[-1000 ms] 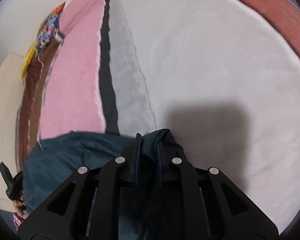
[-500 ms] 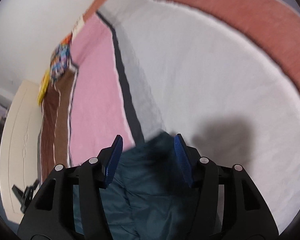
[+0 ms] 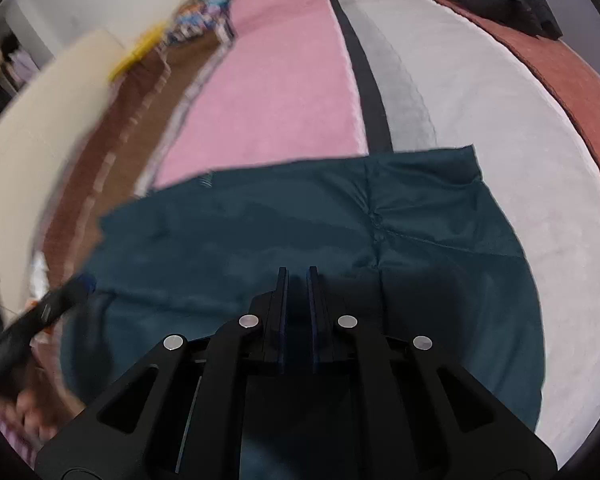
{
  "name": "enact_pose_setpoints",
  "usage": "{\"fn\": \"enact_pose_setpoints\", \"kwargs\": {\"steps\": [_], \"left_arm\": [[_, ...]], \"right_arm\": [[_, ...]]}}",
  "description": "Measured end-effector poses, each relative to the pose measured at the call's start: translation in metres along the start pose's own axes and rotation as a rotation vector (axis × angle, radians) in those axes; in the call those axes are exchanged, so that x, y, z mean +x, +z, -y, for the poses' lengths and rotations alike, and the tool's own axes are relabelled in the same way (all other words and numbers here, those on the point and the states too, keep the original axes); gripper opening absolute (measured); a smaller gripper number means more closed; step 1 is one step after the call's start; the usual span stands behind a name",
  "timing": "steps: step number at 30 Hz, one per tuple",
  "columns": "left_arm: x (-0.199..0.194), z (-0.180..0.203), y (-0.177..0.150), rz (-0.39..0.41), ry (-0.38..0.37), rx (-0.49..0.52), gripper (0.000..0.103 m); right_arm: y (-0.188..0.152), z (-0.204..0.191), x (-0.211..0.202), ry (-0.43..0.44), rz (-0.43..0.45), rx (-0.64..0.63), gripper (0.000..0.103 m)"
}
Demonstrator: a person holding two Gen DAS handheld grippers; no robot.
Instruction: Fold large clothes
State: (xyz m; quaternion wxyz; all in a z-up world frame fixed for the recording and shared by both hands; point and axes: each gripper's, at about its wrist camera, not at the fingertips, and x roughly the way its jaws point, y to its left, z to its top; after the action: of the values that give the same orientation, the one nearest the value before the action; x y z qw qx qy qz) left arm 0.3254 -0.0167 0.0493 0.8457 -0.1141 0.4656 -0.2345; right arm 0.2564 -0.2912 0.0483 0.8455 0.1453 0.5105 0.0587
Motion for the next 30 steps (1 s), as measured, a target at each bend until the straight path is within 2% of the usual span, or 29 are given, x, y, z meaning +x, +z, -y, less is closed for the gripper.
{"fn": "enact_pose_setpoints", "kwargs": {"steps": [1,4,6,10,14,16,17,19,21,25,28,30], "left_arm": [[0.018,0.002,-0.002,-0.025,0.053,0.008,0.039],[0.056,-0.017,-0.005,-0.092,0.135,-0.053,0.032],[0.066,-0.029,-0.003,-0.087,0.155,-0.06,0.018],[0.076,-0.038,-0.001,-0.086,0.159,-0.078,0.017],[0.084,-0.028,-0.011,-0.055,0.23,0.008,0.017],[0.081,-0.024,-0.011,-0.052,0.239,0.019,0.017],[0.073,-0.024,-0.009,-0.047,0.231,0.013,0.017],[0.056,-0.022,-0.01,-0.026,0.192,-0.005,0.019],[0.024,-0.021,-0.02,0.016,0.101,-0.03,0.028],[-0.019,-0.013,-0.06,0.023,-0.032,-0.049,0.028],[-0.03,0.002,-0.098,-0.019,-0.082,-0.014,0.028],[-0.019,0.008,-0.118,-0.093,-0.098,-0.008,0.028]], "right_arm": [[0.002,0.002,0.009,-0.007,-0.015,0.01,0.009],[0.007,0.008,0.032,-0.04,-0.042,0.016,0.005],[0.008,0.011,0.041,-0.041,-0.048,0.022,0.005],[0.008,0.021,0.048,-0.027,-0.051,0.04,0.004],[0.005,0.017,0.048,-0.045,-0.05,0.031,0.003],[0.007,0.014,0.041,-0.056,-0.043,0.033,0.003],[0.008,0.011,0.034,-0.059,-0.03,0.037,0.005],[0.01,0.001,0.012,0.005,0.014,0.039,0.007],[0.015,-0.019,-0.006,0.06,0.044,0.005,0.007],[0.028,-0.061,0.002,0.163,-0.037,-0.069,0.007],[0.039,-0.087,0.031,0.143,-0.11,-0.123,0.007],[0.047,-0.093,0.055,0.102,-0.154,-0.125,0.007]]}}
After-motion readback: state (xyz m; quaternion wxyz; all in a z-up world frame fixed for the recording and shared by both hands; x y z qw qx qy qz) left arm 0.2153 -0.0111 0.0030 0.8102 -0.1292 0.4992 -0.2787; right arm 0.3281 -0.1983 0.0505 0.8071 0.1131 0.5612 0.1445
